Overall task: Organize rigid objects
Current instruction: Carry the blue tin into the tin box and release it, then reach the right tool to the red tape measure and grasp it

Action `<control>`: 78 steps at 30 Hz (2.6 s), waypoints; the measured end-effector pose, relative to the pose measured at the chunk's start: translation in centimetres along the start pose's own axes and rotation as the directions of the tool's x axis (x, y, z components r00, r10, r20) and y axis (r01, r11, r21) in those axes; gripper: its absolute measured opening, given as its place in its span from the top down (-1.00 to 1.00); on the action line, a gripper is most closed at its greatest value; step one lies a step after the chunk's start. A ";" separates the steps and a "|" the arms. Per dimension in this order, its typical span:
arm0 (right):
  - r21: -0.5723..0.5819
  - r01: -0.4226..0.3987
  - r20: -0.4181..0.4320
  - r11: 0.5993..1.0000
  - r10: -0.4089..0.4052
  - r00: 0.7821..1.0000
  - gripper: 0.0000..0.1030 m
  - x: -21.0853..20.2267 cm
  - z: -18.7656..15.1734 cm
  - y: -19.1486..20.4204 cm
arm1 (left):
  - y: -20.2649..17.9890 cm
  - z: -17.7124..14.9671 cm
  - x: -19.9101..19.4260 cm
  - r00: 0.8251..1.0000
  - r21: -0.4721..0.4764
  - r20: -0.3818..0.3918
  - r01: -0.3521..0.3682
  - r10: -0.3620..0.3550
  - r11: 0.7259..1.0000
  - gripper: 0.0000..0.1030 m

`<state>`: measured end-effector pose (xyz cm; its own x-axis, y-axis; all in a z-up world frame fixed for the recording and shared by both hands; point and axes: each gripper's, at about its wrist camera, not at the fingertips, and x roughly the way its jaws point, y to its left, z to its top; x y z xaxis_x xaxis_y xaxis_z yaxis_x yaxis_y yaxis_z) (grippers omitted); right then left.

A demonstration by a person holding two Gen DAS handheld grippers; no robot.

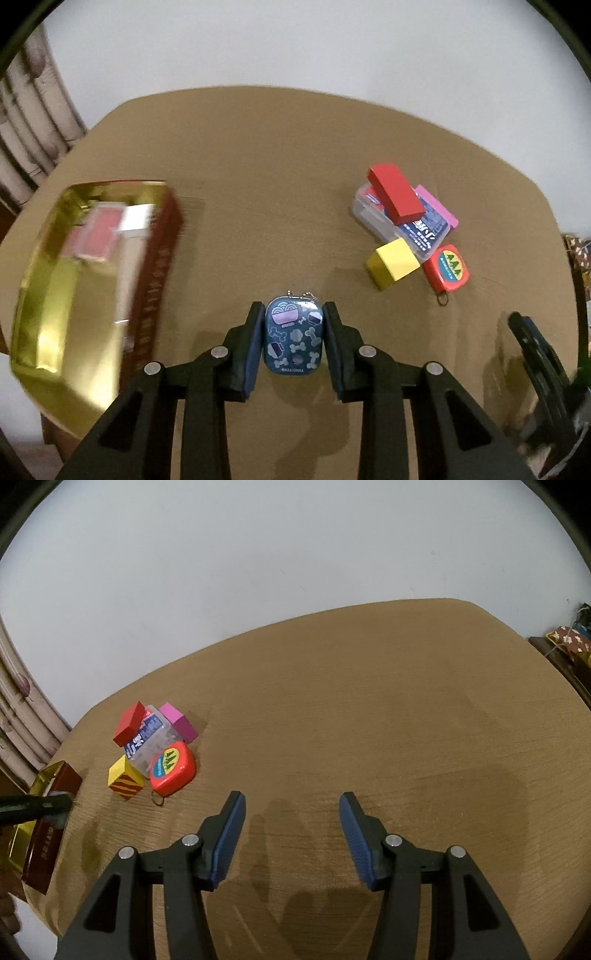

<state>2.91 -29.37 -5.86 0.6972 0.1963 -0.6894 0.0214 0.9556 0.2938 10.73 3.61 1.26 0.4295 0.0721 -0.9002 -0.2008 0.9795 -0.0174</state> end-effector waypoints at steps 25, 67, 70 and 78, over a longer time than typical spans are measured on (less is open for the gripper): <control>-0.052 0.045 -0.025 0.998 -0.047 0.999 -0.16 2.2 0.3 1.9 | 18.8 3.6 5.9 0.982 -0.133 -0.187 -0.043 0.018 0.990 0.46; -0.450 -0.129 -0.254 0.883 0.012 0.967 -0.21 10.4 3.5 14.6 | 10.9 -10.9 -6.7 0.993 0.080 0.112 0.019 -0.028 0.997 -0.47; -0.460 -0.123 -0.252 0.879 0.004 0.968 -0.21 11.3 3.6 15.2 | 10.9 -11.4 -6.3 0.995 0.083 0.097 0.005 -0.013 0.997 -0.47; -0.488 -0.063 -0.250 0.870 -0.070 0.966 0.09 10.1 2.3 15.6 | 12.0 -12.2 -6.9 0.993 0.054 0.120 -0.017 0.011 0.998 -0.47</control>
<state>11.94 -13.00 -6.75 0.4923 0.1774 -0.8522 -0.3755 0.9265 -0.0240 -5.42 12.61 1.95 0.5299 0.1046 -0.8416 -0.1604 0.9868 0.0217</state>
